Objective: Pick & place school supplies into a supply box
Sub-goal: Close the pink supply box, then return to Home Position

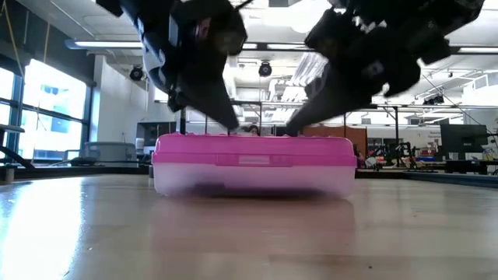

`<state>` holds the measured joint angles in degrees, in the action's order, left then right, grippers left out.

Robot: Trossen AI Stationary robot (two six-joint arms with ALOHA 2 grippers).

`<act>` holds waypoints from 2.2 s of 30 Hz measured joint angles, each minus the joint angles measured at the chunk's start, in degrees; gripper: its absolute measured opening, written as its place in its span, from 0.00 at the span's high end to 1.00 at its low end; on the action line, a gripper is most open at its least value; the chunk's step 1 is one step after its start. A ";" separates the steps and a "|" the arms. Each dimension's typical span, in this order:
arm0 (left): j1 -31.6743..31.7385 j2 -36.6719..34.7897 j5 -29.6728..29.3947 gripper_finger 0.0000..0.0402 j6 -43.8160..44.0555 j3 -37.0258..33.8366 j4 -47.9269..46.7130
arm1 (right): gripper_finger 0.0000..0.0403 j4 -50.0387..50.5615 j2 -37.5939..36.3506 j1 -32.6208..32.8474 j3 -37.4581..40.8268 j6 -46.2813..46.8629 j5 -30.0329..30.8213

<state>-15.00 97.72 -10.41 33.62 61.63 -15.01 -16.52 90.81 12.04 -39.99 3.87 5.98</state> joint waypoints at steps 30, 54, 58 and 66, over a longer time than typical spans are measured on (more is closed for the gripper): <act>-17.28 -61.20 -24.91 0.91 -13.63 -23.21 -18.56 | 1.00 12.12 -80.96 5.71 27.58 -13.15 7.11; -17.26 -97.31 -18.02 0.90 -36.41 -53.11 4.50 | 1.00 11.23 -90.09 5.52 37.11 -11.39 4.22; -17.27 -97.34 -21.52 0.90 -34.63 -55.46 4.46 | 1.00 12.59 -90.07 5.52 37.22 -11.03 11.69; -17.27 -95.93 -19.82 0.90 -30.17 -56.78 4.82 | 1.00 15.45 -89.60 5.50 37.22 6.36 14.93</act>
<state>-32.27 1.79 -30.23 3.45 4.84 -10.20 -1.07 1.20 17.54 -2.76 10.23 20.91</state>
